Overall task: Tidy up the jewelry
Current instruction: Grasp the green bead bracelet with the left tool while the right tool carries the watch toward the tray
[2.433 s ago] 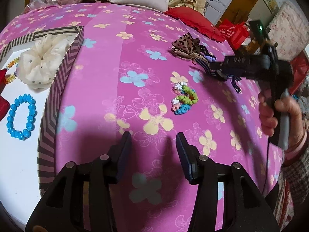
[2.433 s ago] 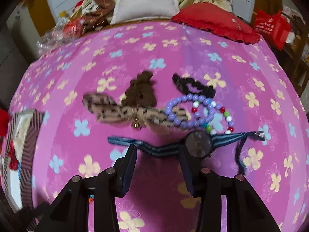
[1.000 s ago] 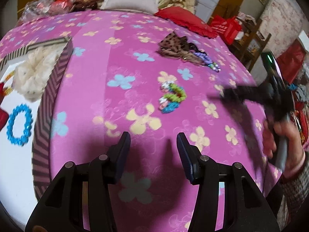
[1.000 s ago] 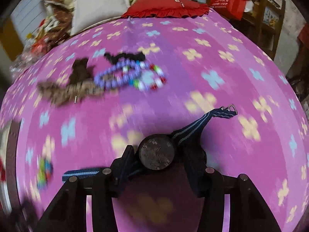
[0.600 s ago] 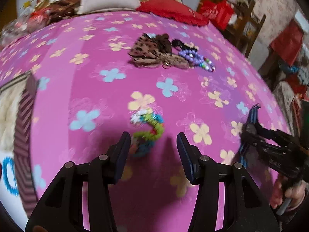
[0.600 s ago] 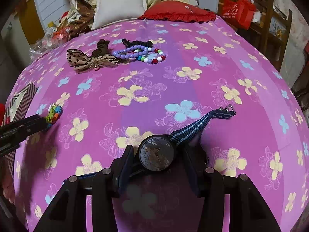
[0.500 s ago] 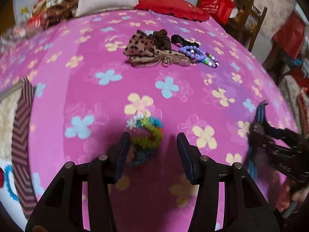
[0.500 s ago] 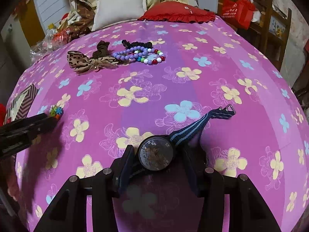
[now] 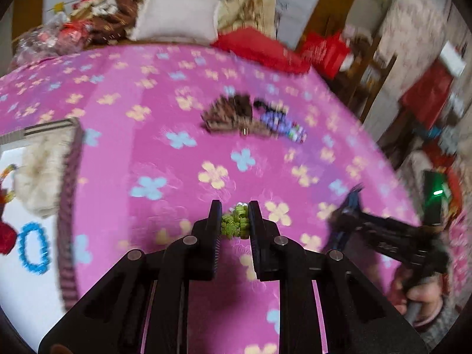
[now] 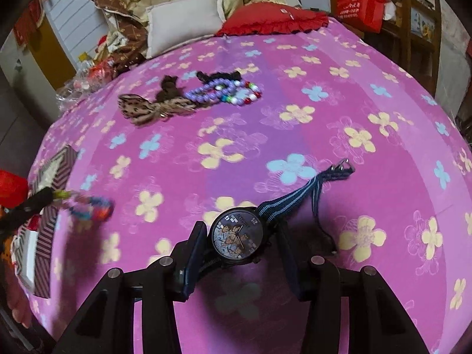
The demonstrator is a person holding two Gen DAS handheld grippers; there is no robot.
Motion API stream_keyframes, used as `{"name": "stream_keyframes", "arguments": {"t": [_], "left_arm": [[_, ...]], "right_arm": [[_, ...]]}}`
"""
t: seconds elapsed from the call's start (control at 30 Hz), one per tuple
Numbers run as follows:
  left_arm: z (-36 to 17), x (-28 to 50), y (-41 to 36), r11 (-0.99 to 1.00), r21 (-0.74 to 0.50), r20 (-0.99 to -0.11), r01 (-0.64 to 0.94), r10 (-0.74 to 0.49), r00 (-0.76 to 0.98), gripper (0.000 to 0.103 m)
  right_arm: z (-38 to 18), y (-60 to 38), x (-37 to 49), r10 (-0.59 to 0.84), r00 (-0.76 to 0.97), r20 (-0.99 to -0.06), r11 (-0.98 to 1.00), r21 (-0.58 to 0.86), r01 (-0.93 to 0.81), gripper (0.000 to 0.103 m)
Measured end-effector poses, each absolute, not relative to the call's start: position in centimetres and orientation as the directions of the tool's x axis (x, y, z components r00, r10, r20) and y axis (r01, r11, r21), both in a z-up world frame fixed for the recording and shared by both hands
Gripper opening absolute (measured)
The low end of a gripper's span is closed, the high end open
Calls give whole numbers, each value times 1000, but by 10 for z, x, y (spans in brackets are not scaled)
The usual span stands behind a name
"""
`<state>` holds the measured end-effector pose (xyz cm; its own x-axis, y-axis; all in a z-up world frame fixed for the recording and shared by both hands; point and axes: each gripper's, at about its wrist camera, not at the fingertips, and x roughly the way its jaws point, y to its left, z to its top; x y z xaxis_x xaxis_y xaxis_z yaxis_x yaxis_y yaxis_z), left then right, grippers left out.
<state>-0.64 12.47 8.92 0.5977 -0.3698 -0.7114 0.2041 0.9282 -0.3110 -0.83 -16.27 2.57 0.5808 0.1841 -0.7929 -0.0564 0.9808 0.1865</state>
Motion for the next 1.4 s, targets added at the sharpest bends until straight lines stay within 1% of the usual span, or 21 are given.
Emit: {"name": "stream_keyframes", "arguments": {"t": [0.1,0.17,0.23,0.33,0.47,0.6,0.73,0.83,0.93,1.0,1.13,1.23,1.4], "left_arm": [[108,-27,160,912,-368,-652,183,-394,648,16],[117,-38,184,905,-397,-622,156,-390,679,16],[123,-47,211,905,-409,-599,118,-364,713,16],[125,-62,251,909,-414,-590,49,-309,746,16],[112,-74,298,902,-427,-612,-62,-238,754,16],[95,-84,341,888,-410,-651,-207,-126,748,16],[69,-85,374,854,-407,-710,-324,-73,701,16],[50,-85,393,830,-382,-758,-405,-32,651,16],[42,-85,404,817,-338,-784,-467,30,620,16],[37,-84,413,804,-316,-795,-504,66,603,16],[32,-83,425,780,-332,-796,-530,70,601,16],[33,-84,429,776,-344,-790,-528,65,609,16],[41,-89,433,766,-395,-760,-507,38,649,16]], "right_arm": [[41,-147,-16,187,592,-784,982,171,-83,46],[53,-132,-22,192,600,-776,981,158,-110,44],[66,-113,-26,207,607,-767,978,148,-146,44],[78,-83,-29,235,605,-761,969,139,-202,44],[89,-28,-32,275,590,-759,949,116,-293,44],[100,34,-38,314,572,-758,914,78,-398,44],[113,103,-48,372,551,-747,853,42,-520,44],[114,149,-54,411,526,-745,806,27,-591,44],[106,190,-63,422,511,-749,763,-11,-647,44],[89,221,-70,417,492,-764,726,-47,-686,44],[50,259,-79,389,448,-805,675,-82,-733,44],[24,272,-86,372,405,-835,645,-80,-760,44],[3,270,-83,357,348,-867,634,-48,-772,44]]}}
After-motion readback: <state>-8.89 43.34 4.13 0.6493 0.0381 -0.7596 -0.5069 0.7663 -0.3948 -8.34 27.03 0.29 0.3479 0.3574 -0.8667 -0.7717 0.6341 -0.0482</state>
